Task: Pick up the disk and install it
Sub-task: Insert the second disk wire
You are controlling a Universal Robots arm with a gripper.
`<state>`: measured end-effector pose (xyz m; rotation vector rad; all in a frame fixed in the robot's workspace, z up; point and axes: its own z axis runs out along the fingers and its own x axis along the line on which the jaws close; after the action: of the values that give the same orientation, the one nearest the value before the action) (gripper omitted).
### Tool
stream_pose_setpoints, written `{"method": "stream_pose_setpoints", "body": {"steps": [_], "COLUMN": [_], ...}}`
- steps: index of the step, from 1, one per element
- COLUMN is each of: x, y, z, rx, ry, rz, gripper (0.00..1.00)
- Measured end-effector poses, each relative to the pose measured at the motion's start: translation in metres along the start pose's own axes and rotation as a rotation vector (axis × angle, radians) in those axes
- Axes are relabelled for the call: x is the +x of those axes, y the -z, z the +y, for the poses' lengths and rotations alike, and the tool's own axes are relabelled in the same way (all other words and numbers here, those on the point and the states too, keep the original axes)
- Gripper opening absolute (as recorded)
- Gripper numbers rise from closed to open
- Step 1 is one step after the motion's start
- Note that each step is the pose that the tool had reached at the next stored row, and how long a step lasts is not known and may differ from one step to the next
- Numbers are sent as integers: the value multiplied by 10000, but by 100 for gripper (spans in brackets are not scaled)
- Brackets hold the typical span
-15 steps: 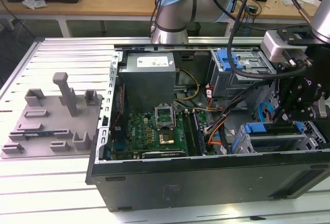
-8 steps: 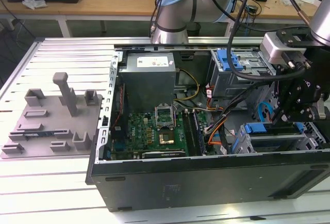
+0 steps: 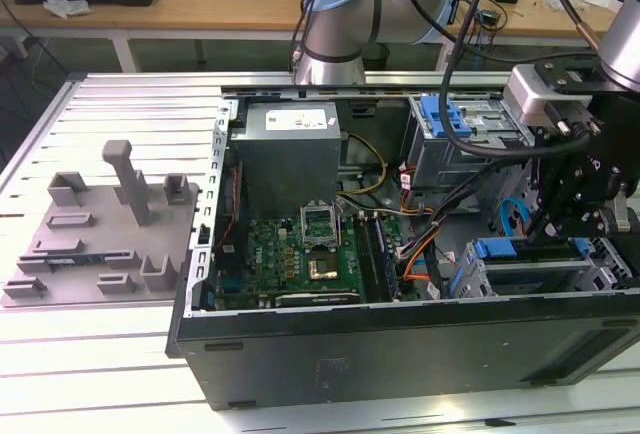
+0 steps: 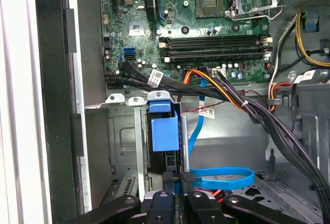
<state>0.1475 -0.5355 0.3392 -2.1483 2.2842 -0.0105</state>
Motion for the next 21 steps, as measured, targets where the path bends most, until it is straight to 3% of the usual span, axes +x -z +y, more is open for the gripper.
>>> {"method": "stream_pose_setpoints", "body": {"steps": [16, 19, 21], "x": [0, 0, 0], "y": [-8, 40, 99], "z": [3, 2, 2], "rx": [-1, 0, 0], "ry": [3, 4, 4], "rz": [-14, -3, -2], "gripper": [17, 30, 30]}}
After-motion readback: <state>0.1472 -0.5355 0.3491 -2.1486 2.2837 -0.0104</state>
